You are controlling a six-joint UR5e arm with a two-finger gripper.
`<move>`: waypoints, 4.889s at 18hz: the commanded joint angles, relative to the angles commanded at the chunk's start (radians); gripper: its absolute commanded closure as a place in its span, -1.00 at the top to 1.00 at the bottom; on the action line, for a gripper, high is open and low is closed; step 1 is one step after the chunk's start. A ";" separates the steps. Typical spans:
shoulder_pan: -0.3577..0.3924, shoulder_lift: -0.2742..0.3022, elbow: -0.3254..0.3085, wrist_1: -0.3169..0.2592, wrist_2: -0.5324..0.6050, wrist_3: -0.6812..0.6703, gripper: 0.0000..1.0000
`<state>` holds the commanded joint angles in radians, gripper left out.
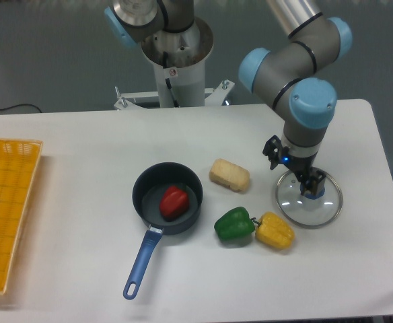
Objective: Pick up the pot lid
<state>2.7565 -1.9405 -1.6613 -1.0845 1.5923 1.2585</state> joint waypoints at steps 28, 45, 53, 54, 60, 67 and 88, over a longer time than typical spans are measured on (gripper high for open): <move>0.094 -0.147 0.023 0.198 -0.084 -0.711 1.00; 0.066 -0.160 0.011 0.213 -0.029 -0.740 1.00; 0.058 -0.163 0.005 0.216 -0.029 -0.755 1.00; 0.058 -0.163 0.003 0.216 -0.029 -0.755 1.00; 0.060 -0.160 -0.003 0.216 -0.029 -0.748 1.00; 0.063 -0.156 -0.021 0.216 -0.029 -0.739 0.87; 0.072 -0.149 -0.028 0.216 -0.029 -0.720 0.49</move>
<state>2.8287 -2.0893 -1.6889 -0.8682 1.5631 0.5384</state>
